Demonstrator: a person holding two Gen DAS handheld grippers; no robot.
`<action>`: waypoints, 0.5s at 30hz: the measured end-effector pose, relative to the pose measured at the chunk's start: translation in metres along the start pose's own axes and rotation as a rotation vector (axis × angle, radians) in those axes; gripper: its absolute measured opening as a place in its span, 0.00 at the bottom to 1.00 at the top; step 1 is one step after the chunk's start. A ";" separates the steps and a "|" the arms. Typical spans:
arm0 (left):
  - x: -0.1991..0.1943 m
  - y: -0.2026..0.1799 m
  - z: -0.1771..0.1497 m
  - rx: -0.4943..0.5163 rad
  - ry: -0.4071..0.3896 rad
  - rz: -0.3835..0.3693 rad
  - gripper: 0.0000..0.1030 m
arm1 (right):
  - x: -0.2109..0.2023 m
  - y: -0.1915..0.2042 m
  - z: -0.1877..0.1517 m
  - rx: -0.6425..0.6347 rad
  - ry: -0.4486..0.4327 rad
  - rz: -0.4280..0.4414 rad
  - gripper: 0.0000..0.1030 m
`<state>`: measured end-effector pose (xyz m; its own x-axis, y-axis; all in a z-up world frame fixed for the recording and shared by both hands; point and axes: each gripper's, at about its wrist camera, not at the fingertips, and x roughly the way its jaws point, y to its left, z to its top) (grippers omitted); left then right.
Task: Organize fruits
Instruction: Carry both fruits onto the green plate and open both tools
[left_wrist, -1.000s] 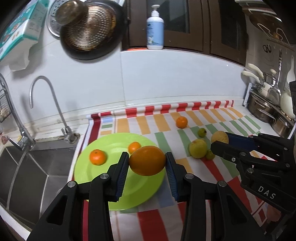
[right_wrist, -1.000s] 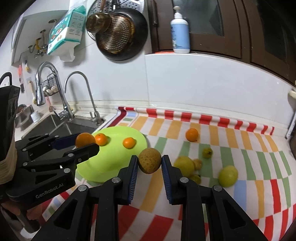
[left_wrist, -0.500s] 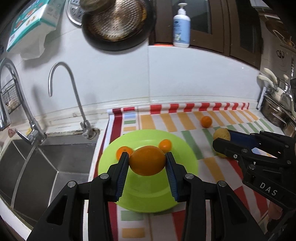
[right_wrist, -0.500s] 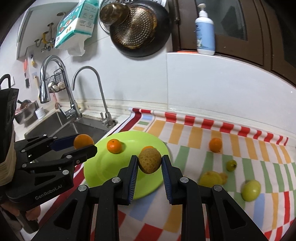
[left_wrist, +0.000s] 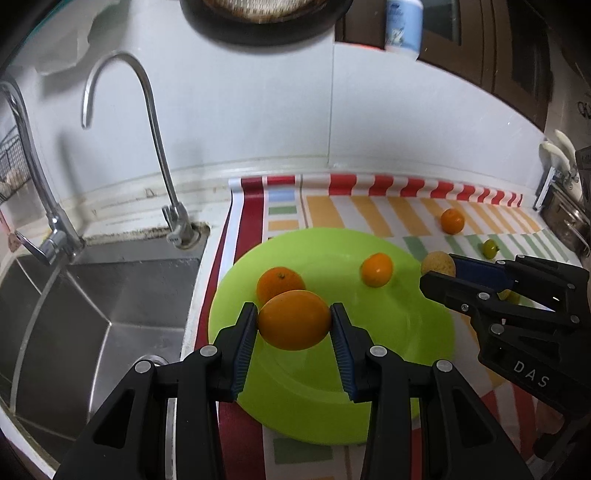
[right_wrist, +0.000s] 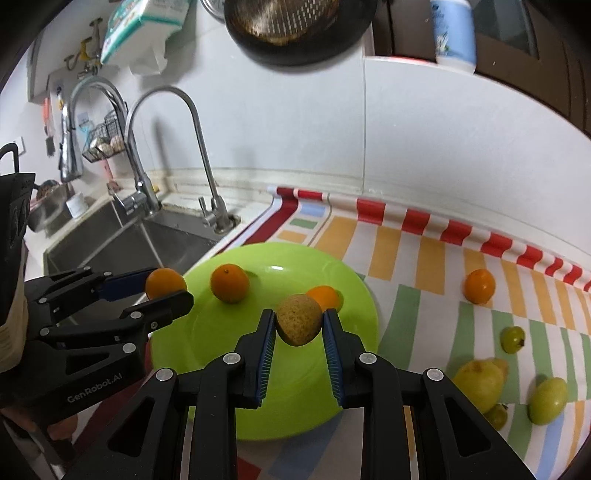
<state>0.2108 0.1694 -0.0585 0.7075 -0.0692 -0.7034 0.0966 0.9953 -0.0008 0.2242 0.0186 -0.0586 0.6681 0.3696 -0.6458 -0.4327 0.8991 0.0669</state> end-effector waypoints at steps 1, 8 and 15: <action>0.002 0.001 -0.001 -0.002 0.006 -0.002 0.38 | 0.005 -0.001 0.000 0.002 0.009 0.001 0.27; 0.023 0.003 -0.003 -0.003 0.046 -0.011 0.38 | 0.032 -0.007 -0.002 0.014 0.059 0.003 0.27; 0.023 0.002 -0.001 0.003 0.035 -0.001 0.52 | 0.036 -0.009 -0.002 0.020 0.059 0.003 0.33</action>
<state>0.2262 0.1697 -0.0751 0.6825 -0.0678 -0.7278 0.0995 0.9950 0.0006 0.2515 0.0236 -0.0839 0.6293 0.3587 -0.6894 -0.4226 0.9024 0.0837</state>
